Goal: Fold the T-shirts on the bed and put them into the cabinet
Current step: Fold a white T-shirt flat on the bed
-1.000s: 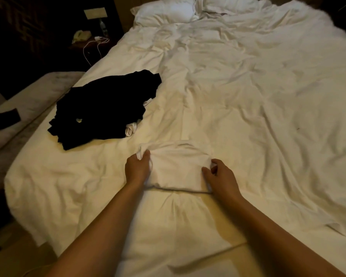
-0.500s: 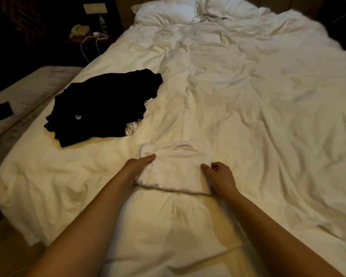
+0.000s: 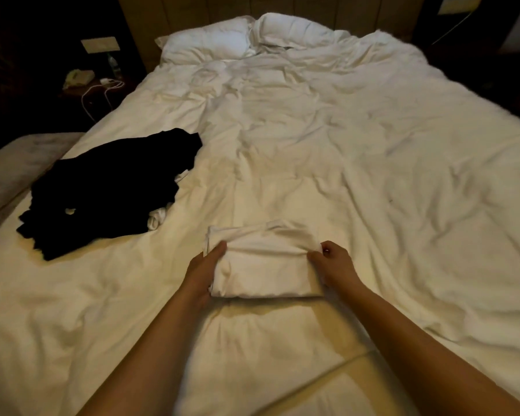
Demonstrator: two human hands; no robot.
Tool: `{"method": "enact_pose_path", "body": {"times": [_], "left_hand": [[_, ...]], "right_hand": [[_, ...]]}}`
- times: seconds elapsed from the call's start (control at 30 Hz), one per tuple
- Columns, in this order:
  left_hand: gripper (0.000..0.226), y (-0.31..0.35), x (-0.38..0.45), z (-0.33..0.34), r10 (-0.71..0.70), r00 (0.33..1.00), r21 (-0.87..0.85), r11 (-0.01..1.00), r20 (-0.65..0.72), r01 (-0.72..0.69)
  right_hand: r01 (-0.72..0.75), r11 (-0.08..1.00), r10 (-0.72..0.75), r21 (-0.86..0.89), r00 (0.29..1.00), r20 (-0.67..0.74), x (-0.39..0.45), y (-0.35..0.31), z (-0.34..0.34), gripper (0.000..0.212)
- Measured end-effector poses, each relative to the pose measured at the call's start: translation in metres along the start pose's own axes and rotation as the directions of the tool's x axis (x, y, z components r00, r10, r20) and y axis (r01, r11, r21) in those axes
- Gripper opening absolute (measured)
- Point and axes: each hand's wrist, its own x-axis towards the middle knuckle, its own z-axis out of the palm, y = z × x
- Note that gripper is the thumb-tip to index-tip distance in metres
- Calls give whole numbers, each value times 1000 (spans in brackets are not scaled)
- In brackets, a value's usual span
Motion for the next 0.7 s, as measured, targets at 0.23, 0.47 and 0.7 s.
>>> {"method": "enact_pose_path", "body": {"times": [0.23, 0.47, 0.7], "left_hand": [[61, 3, -18, 104, 107, 991, 99, 988, 84, -115], [55, -1, -22, 222, 75, 980, 118, 988, 182, -97], [57, -10, -23, 328, 88, 954, 100, 988, 285, -121]], "right_hand": [[34, 996, -26, 78, 995, -101, 13, 14, -99, 14], [53, 998, -55, -14, 957, -283, 47, 34, -197, 19], [7, 989, -70, -146, 899, -433, 94, 53, -277, 28]]}}
